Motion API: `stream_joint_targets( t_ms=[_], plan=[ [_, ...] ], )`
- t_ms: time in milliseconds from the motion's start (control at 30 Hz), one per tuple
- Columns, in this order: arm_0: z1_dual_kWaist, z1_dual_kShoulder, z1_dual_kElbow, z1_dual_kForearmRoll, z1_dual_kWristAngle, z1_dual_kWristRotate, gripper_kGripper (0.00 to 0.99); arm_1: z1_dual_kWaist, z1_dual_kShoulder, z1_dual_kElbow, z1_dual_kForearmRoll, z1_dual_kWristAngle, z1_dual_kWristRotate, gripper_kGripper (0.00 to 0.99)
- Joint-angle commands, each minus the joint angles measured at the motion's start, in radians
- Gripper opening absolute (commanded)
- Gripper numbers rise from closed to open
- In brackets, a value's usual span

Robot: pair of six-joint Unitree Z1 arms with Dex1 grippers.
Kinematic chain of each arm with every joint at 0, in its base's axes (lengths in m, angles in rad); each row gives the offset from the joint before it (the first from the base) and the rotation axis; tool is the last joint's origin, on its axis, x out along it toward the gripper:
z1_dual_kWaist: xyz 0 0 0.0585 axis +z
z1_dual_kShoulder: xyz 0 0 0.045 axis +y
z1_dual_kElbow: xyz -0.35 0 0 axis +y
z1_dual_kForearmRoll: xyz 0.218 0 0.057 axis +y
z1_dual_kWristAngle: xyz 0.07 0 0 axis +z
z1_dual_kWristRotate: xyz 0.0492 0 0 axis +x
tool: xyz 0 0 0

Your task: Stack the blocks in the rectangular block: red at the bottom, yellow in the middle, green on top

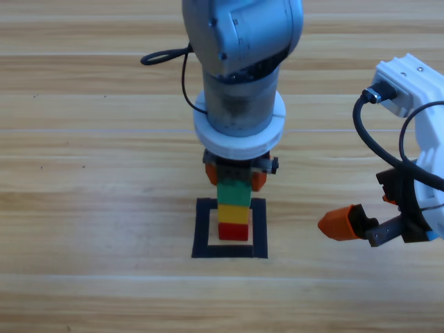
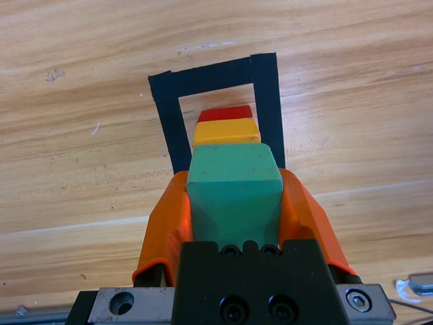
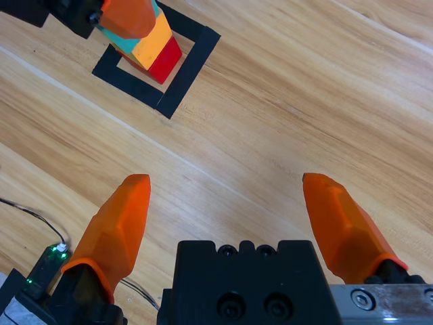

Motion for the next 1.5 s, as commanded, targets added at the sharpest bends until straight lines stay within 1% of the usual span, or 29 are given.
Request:
stream_joint_targets(
  t_ms=[33, 233, 300, 333, 400, 433, 467, 500, 533, 867, 933, 1033, 1133, 1200, 1300, 1433, 1500],
  plan=[
    [0.022, 0.055, 0.019, -0.006, 0.014, 0.015, 0.12, -0.017, 0.023, 0.021, -0.019, -0.003, -0.004, 0.99],
    [0.025, 0.056, 0.019, -0.006, 0.016, 0.015, 0.126, -0.017, 0.022, 0.021, -0.019, -0.003, -0.004, 0.99],
    [0.025, 0.053, 0.017, -0.006, 0.016, 0.015, 0.167, -0.017, 0.022, 0.021, -0.019, -0.003, -0.004, 0.99],
    [0.025, 0.051, 0.014, -0.006, 0.016, 0.015, 0.219, -0.017, 0.022, 0.021, -0.019, -0.003, -0.004, 0.99],
    [0.025, 0.044, 0.01, -0.006, 0.016, 0.015, 0.449, -0.017, 0.022, 0.021, -0.019, -0.001, -0.005, 0.99],
    [0.024, 0.045, 0.002, -0.003, 0.014, 0.015, 0.693, -0.017, 0.022, 0.021, -0.019, 0.0, -0.005, 0.99],
    [0.024, 0.042, 0.003, -0.001, 0.014, 0.012, 0.857, -0.017, 0.022, 0.021, -0.019, 0.0, -0.005, 0.99],
    [0.024, 0.039, 0.008, -0.001, 0.016, 0.01, 0.936, -0.017, 0.022, 0.021, -0.018, 0.002, -0.005, 0.99],
    [0.025, 0.038, 0.008, -0.001, 0.017, 0.01, 0.979, -0.017, 0.022, 0.021, -0.019, 0.005, -0.005, 0.99],
    [0.024, 0.015, 0.01, 0.0, 0.022, 0.007, 0.99, -0.017, 0.004, 0.02, -0.018, 0.019, -0.017, 0.99],
    [0.018, -0.021, -0.007, 0.01, 0.027, 0.007, 0.99, -0.017, -0.007, 0.02, -0.016, 0.025, -0.025, 0.99],
    [-0.01, -0.134, -0.003, 0.028, 0.082, -0.017, 0.99, -0.016, -0.03, 0.02, -0.013, 0.051, -0.037, 0.99],
    [-0.036, -0.228, 0.057, 0.025, 0.148, -0.045, 0.99, -0.016, -0.056, 0.021, -0.01, 0.063, -0.04, 0.99],
    [-0.061, -0.272, 0.111, 0.011, 0.191, -0.065, 0.99, -0.017, -0.065, 0.021, -0.01, 0.063, -0.042, 0.99],
    [-0.078, -0.344, 0.257, -0.053, 0.226, -0.088, 0.99, -0.017, -0.065, 0.02, -0.01, 0.068, -0.048, 0.99],
    [-0.078, -0.518, 0.597, -0.271, 0.226, -0.09, 0.99, -0.017, -0.065, 0.016, -0.01, 0.085, -0.048, 0.99],
    [-0.078, -0.584, 0.732, -0.355, 0.231, -0.088, 0.99, -0.016, -0.059, 0.013, -0.012, 0.108, -0.05, 0.99]
  ],
)
